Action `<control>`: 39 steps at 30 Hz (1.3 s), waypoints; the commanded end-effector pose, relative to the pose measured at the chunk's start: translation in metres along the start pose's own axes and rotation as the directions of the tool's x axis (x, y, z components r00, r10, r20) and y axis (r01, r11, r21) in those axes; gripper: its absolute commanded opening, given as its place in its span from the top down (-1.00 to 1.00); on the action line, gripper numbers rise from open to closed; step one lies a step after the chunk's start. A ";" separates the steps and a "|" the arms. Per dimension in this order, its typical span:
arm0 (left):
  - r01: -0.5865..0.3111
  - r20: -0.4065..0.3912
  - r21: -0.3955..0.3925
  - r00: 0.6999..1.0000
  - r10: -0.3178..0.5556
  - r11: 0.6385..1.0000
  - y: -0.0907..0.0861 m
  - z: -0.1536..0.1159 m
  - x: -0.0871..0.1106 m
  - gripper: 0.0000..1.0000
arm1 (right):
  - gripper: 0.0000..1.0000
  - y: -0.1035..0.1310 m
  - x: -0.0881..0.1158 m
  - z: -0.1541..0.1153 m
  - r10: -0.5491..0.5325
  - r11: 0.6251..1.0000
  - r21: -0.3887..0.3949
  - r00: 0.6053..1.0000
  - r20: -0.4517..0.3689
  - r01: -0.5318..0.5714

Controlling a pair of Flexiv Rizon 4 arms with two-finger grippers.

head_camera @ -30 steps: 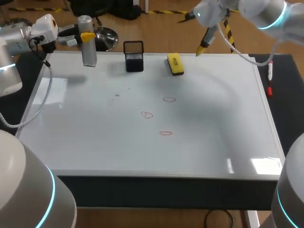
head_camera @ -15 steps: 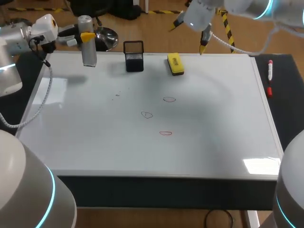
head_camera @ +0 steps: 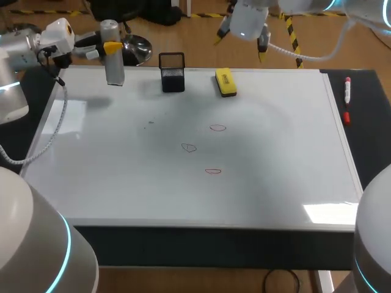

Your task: Pick up the inspection probe, press it on each red-marked spot on the whiteboard one by one, put down the probe, pick up the eraser, and wipe off all the red marks.

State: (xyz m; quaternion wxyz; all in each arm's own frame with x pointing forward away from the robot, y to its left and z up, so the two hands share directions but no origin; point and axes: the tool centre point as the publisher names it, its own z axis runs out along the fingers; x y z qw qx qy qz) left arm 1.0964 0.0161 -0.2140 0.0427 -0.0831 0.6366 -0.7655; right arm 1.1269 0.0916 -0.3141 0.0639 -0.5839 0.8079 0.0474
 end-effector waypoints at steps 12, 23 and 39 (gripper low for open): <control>0.000 0.006 -0.003 1.000 0.001 1.000 -0.002 0.001 0.002 1.00 | -1.00 -0.001 -0.011 0.009 -0.160 0.985 -0.075 0.985 -0.058 0.155; 0.000 0.006 -0.003 1.000 0.001 1.000 -0.002 0.001 0.002 1.00 | -1.00 0.000 -0.033 0.034 -0.347 0.936 -0.097 0.934 -0.086 0.339; 0.000 0.006 -0.003 1.000 0.001 1.000 -0.002 0.001 0.002 1.00 | -1.00 0.000 -0.021 0.062 -0.431 0.901 -0.093 0.898 -0.083 0.424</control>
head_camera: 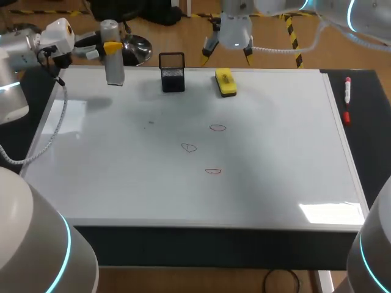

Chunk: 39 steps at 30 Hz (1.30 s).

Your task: Pick up the inspection probe, press it on each red-marked spot on the whiteboard one by one, put down the probe, pick up the eraser, and wipe off all the red marks.

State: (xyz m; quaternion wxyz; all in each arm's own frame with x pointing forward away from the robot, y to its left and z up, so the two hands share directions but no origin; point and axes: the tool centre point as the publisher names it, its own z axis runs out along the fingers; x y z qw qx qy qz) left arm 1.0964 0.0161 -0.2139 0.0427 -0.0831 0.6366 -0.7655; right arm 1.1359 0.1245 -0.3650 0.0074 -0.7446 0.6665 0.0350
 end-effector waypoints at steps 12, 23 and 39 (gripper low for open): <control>0.000 0.006 -0.003 1.000 0.000 1.000 -0.002 0.001 0.002 1.00 | -1.00 0.003 0.002 0.034 -0.066 0.998 -0.021 0.997 -0.044 0.065; 0.000 0.006 -0.003 1.000 0.000 1.000 -0.002 0.001 0.002 1.00 | -1.00 0.001 0.007 0.049 -0.056 0.998 -0.028 0.997 -0.051 0.054; 0.000 0.006 -0.003 1.000 0.000 1.000 -0.002 0.001 0.002 1.00 | -1.00 -0.002 0.003 0.058 -0.074 0.996 -0.045 0.995 -0.066 0.071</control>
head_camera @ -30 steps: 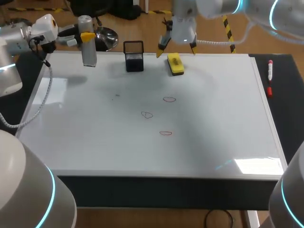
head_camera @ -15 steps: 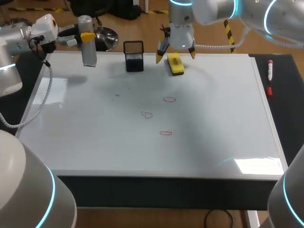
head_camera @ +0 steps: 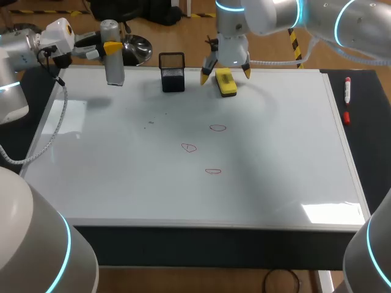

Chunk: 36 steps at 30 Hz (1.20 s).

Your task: Pick up the inspection probe, press it on each red-marked spot on the whiteboard one by one, put down the probe, pick up the eraser, and wipe off all the red marks.

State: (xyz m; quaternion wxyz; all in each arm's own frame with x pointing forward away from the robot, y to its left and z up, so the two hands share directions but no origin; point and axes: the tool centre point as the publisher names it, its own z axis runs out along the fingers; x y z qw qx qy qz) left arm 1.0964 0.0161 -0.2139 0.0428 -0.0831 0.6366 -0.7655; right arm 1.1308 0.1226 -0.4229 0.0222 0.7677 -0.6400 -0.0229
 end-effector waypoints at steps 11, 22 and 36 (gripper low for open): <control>0.000 0.006 -0.003 1.000 0.000 1.000 -0.002 0.001 0.002 1.00 | -0.38 0.000 -0.001 0.008 0.005 0.999 -0.033 1.000 -0.009 -0.005; 0.000 0.006 -0.003 1.000 0.000 1.000 -0.002 0.001 0.002 1.00 | 0.80 0.007 0.000 0.011 0.012 0.999 -0.046 1.000 -0.012 -0.013; 0.000 0.006 -0.003 1.000 0.000 1.000 -0.002 0.001 0.002 1.00 | 1.00 0.019 0.011 -0.019 0.075 0.997 -0.011 0.997 -0.018 -0.075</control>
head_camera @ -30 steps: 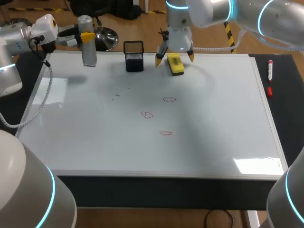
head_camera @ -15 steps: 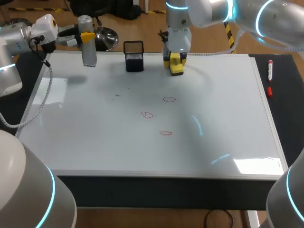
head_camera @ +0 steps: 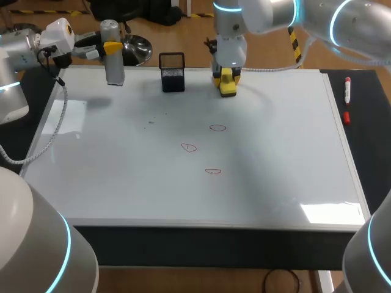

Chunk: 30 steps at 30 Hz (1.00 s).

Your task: Pick up the inspection probe, press it on each red-marked spot on the whiteboard one by one, put down the probe, pick up the eraser, and wipe off all the red marks.

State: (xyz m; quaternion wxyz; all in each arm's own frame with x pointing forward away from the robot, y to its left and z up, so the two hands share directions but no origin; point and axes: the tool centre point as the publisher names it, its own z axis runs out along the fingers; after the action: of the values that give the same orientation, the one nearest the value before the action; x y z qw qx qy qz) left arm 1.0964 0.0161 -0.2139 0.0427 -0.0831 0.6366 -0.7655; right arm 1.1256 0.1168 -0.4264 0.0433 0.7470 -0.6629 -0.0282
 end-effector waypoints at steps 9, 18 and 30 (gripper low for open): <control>0.000 0.006 -0.003 1.000 0.000 1.000 -0.002 0.001 0.002 1.00 | 1.00 0.028 0.035 -0.061 0.112 0.991 0.074 0.994 -0.007 -0.111; 0.000 0.006 -0.003 1.000 0.000 1.000 -0.002 0.001 0.002 1.00 | 1.00 0.050 0.076 -0.080 0.236 0.965 0.114 0.972 -0.001 -0.234; 0.000 0.006 -0.003 1.000 0.000 1.000 -0.002 0.001 0.002 1.00 | 1.00 0.087 0.131 -0.088 0.409 0.903 0.130 0.912 0.033 -0.409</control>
State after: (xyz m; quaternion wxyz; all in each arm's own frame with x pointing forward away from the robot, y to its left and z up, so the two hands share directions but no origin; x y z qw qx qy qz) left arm 1.0963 0.0162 -0.2139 0.0428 -0.0832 0.6367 -0.7654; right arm 1.0806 -0.0065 -0.3386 0.0308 0.5933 -0.8044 -0.0033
